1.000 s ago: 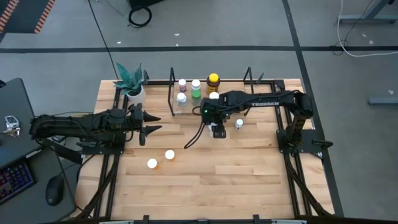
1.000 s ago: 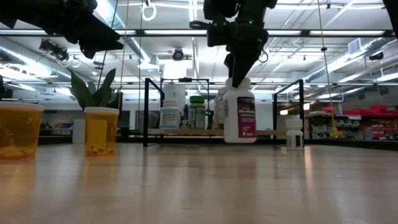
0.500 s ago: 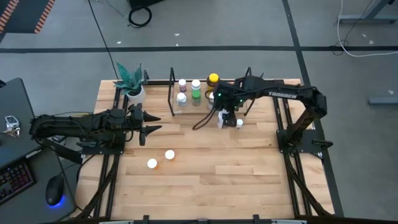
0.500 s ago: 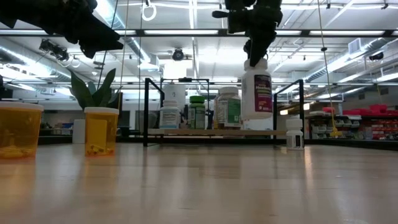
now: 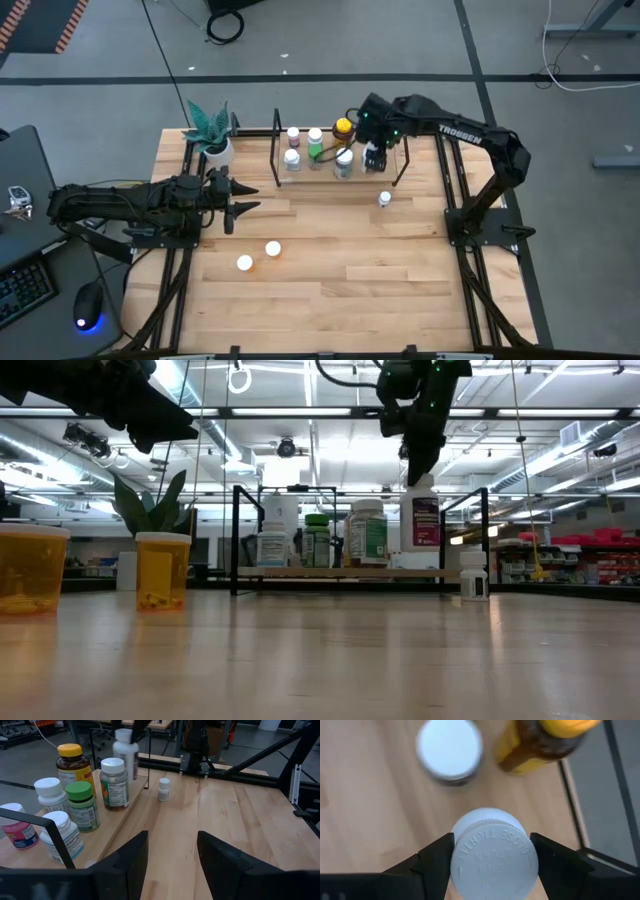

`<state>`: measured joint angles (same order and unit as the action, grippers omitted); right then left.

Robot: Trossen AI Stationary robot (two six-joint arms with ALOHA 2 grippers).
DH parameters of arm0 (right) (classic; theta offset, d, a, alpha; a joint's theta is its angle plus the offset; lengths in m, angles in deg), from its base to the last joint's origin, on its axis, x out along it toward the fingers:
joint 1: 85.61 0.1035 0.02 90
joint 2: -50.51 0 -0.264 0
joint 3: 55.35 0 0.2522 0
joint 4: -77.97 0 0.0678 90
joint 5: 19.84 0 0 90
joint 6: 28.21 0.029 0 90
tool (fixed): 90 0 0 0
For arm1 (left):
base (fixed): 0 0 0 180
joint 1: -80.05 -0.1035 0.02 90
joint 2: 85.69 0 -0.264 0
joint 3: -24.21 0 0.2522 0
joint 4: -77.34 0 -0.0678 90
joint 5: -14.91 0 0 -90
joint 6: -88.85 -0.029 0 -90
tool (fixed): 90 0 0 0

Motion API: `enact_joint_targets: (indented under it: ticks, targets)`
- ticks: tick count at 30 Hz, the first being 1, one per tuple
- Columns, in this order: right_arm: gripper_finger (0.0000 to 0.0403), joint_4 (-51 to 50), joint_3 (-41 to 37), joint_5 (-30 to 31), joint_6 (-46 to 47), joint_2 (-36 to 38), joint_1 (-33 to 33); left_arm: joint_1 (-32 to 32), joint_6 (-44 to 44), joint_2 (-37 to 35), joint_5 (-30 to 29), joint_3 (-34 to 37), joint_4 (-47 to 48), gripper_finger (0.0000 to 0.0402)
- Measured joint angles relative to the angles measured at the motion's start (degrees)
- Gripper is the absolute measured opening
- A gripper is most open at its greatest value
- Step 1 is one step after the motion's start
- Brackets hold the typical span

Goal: Pick and place medicine bottles onto shelf by color
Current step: Put the large white pill bottle on the shelf

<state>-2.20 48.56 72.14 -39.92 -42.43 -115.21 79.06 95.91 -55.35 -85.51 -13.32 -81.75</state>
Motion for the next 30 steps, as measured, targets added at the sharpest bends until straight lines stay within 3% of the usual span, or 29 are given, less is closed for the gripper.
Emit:
enact_joint_targets:
  ticks: [10,19,30]
  targets:
    - [0.0259,5.63,0.07,-1.40,-4.33,-2.95,-8.76,-0.07,-0.46,0.00,-0.04,0.00,0.00,0.0176]
    - [0.0259,6.07,5.73,-2.03,-7.74,-10.07,-9.76,-0.07,-0.85,0.02,-0.04,0.00,0.02,0.0173]
    - [0.0259,5.05,9.56,-5.60,-8.08,-11.10,-13.28,-0.07,-0.73,0.02,-0.04,0.00,0.39,0.0177]
